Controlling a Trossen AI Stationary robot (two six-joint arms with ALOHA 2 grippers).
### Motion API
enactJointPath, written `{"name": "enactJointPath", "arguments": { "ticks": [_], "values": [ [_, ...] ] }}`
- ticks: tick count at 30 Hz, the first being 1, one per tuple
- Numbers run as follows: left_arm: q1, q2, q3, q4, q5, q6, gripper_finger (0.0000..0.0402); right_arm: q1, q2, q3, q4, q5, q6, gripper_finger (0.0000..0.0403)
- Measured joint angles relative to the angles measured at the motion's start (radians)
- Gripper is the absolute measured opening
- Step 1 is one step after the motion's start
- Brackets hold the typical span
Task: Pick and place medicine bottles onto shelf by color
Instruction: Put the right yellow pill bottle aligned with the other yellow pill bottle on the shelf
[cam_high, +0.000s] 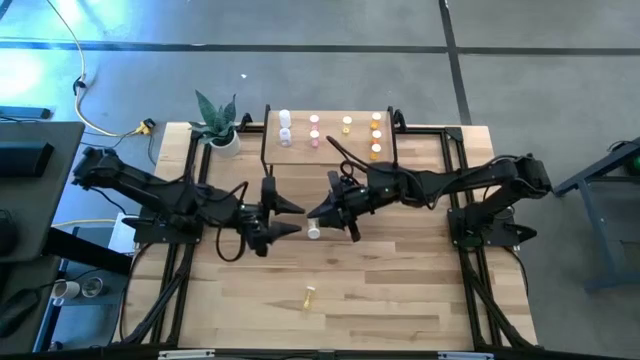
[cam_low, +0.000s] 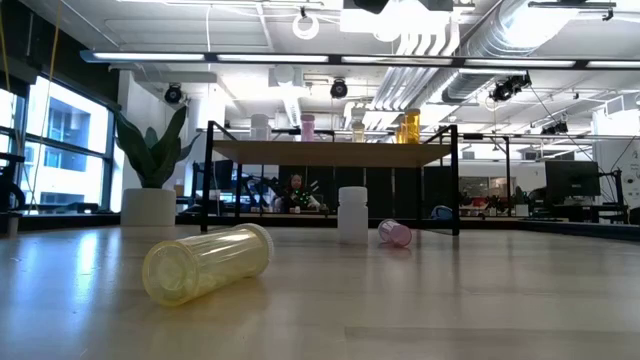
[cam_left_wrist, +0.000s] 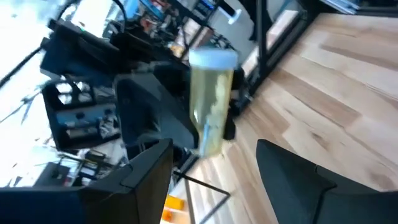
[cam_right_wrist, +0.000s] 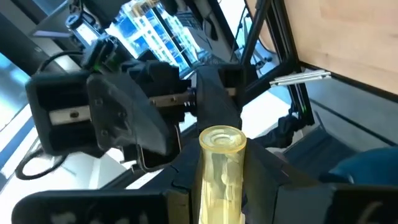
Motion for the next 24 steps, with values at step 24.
{"name": "enactJointPath", "arguments": {
  "ticks": [24],
  "values": [
    [-0.034, 0.109, 0.000, 0.232, -0.067, -0.021, 0.0168, -0.015, 0.001, 0.000, 0.032, -0.035, 0.006, 0.0073]
  ]
}}
